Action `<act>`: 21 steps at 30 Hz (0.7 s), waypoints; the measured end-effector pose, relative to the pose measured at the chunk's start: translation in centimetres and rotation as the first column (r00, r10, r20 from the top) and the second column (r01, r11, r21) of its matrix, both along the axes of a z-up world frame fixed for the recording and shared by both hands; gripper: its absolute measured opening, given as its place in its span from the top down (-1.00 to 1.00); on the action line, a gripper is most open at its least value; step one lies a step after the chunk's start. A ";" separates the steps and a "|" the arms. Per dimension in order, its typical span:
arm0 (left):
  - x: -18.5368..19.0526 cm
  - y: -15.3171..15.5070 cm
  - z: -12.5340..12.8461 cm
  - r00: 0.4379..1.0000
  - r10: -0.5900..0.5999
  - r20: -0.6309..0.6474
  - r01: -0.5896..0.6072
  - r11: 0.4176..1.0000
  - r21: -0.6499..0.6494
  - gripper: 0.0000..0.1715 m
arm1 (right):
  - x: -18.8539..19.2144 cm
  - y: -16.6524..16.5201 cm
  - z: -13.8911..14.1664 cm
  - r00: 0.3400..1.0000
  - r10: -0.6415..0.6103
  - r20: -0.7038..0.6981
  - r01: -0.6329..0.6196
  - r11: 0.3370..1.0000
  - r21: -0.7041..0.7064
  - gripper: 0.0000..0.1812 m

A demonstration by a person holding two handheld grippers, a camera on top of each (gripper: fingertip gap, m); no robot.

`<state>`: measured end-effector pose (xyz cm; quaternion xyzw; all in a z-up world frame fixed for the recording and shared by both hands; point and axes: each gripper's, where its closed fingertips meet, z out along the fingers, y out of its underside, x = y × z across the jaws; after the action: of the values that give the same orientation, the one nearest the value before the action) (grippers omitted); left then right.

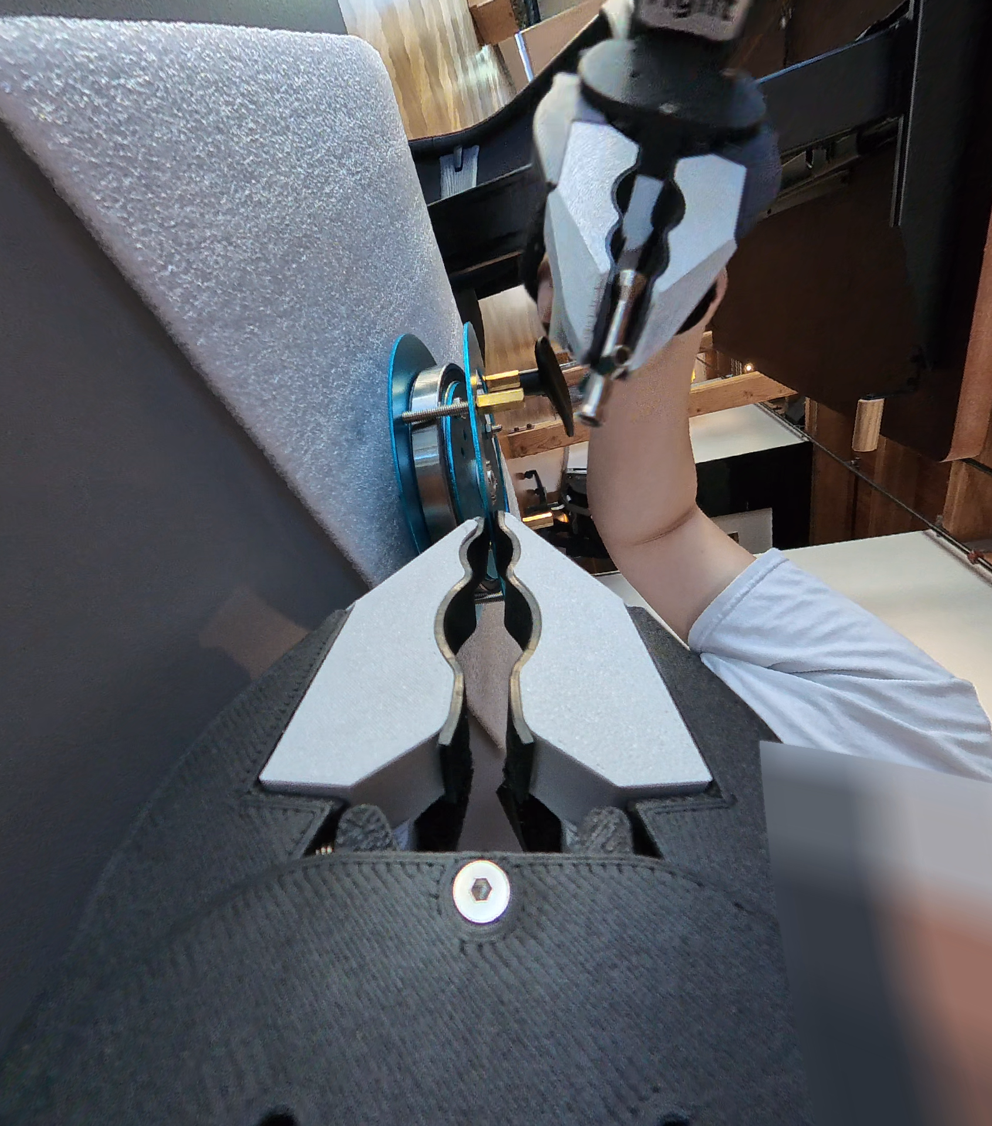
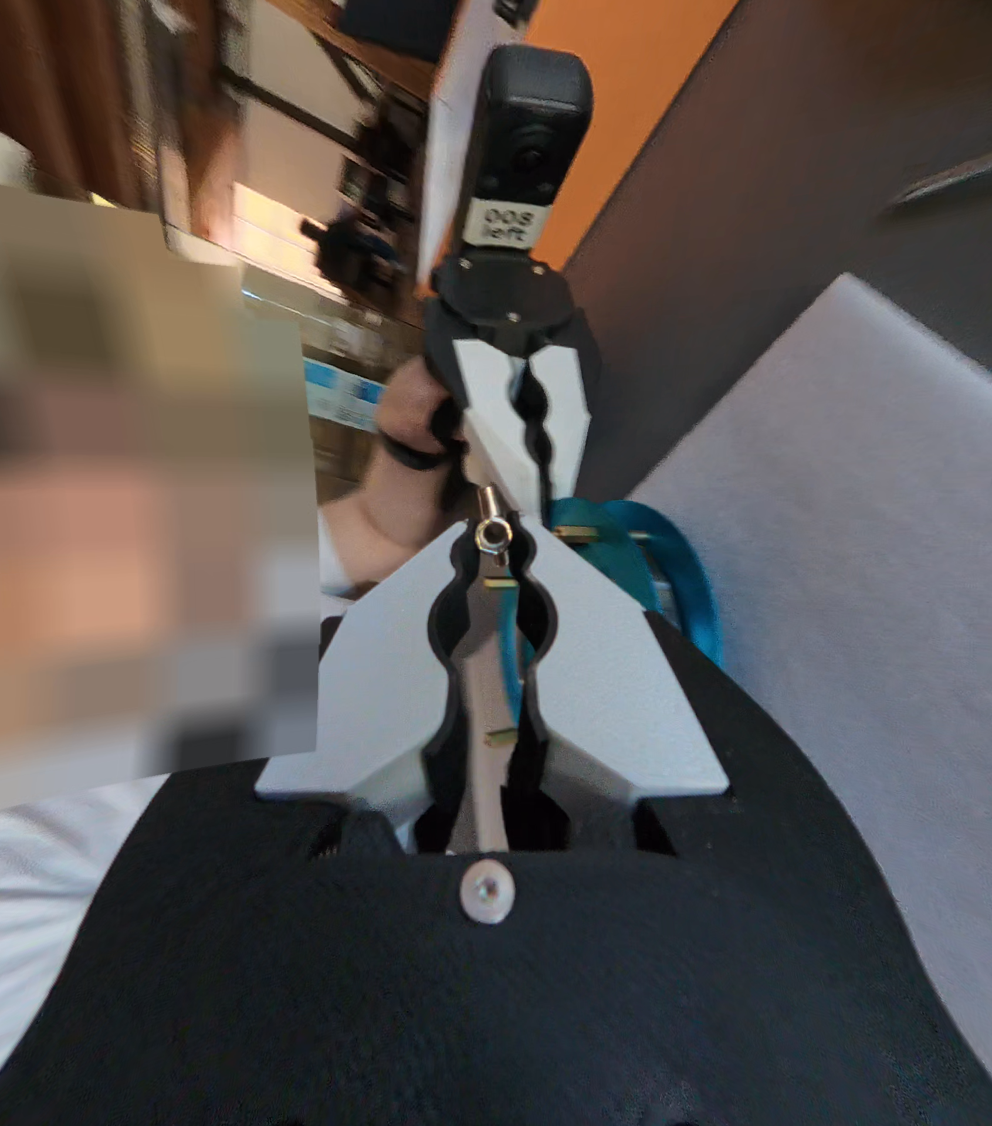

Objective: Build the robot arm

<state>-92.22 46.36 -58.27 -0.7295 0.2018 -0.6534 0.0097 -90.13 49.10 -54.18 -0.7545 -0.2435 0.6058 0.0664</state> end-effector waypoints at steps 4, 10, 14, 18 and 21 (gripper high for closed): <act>0.0 0.0 0.0 1.000 -0.001 0.000 0.001 1.000 -0.001 1.00 | 0.3 0.2 -1.0 0.961 -0.012 0.277 -0.094 0.926 0.365 0.91; 0.0 0.0 -0.1 1.000 0.000 -0.004 0.000 1.000 -0.002 1.00 | 0.0 0.2 -1.3 0.857 -0.111 0.504 -0.208 0.819 0.535 0.91; 0.0 0.0 -0.1 1.000 0.001 -0.004 -0.001 1.000 -0.003 1.00 | 0.1 0.1 -1.4 0.800 -0.146 0.581 -0.266 0.782 0.563 0.91; 0.0 -0.1 0.0 1.000 -0.002 -0.003 0.002 1.000 -0.002 1.00 | 0.2 0.0 -1.4 0.736 -0.182 0.652 -0.342 0.732 0.589 0.91; 0.0 0.0 -0.1 1.000 -0.001 -0.009 0.001 1.000 0.002 1.00 | 0.0 0.0 -1.6 0.712 -0.189 0.676 -0.369 0.719 0.590 0.91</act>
<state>-92.23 46.33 -58.38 -0.7323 0.2027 -0.6500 0.0092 -90.12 49.14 -55.77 -0.8294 -0.4961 0.1431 0.2130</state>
